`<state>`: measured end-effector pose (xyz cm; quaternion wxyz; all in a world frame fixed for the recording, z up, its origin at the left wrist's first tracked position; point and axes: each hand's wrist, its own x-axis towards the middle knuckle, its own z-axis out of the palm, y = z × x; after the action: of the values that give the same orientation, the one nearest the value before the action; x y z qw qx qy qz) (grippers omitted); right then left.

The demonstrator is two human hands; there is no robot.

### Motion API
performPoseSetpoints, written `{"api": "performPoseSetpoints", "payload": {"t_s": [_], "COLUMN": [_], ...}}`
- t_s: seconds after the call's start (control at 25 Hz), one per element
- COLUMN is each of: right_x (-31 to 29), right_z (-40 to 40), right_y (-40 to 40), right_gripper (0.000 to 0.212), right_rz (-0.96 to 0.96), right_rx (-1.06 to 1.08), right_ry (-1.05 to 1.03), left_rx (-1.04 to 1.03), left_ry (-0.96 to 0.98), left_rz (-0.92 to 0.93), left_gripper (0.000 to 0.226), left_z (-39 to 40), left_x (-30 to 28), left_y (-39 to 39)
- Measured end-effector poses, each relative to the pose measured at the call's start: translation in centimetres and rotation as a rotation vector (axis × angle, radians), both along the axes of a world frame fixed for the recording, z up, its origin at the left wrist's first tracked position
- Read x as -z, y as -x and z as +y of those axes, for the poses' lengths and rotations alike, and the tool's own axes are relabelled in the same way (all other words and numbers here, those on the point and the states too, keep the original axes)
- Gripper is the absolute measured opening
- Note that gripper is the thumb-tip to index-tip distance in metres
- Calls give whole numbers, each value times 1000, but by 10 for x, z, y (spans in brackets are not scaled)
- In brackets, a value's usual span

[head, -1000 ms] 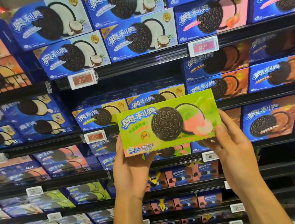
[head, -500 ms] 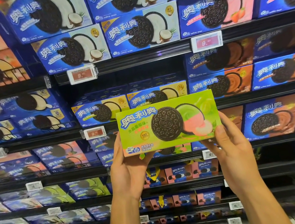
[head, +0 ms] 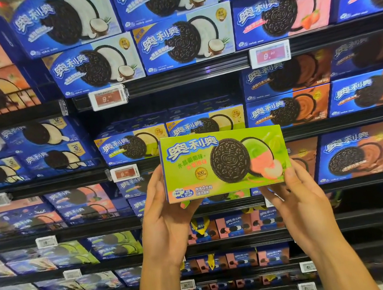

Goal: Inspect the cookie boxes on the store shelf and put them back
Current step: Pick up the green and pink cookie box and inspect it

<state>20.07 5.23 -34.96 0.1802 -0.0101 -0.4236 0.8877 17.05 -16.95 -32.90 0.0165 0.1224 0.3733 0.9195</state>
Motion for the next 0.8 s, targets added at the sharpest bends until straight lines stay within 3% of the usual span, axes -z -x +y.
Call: {"api": "performPoseSetpoints", "payload": {"t_s": [0.36, 0.48, 0.72, 0.8], "right_x": [4, 5, 4, 1], "right_z": [6, 10, 11, 11], "right_y": [0, 1, 1, -1], "right_gripper": [41, 43, 36, 43], "right_rz": [-7, -55, -47, -15], "right_rx": [-10, -7, -8, -28], "right_ry": [-1, -1, -6, 29], "left_rx": [73, 58, 7, -25], "left_ry": [-36, 11, -61, -79], "left_rz": [-30, -11, -95, -136], "left_gripper": [46, 33, 42, 46], "left_z": [1, 2, 3, 7], "left_x": [3, 7, 13, 18], "left_y": [0, 1, 6, 9]}}
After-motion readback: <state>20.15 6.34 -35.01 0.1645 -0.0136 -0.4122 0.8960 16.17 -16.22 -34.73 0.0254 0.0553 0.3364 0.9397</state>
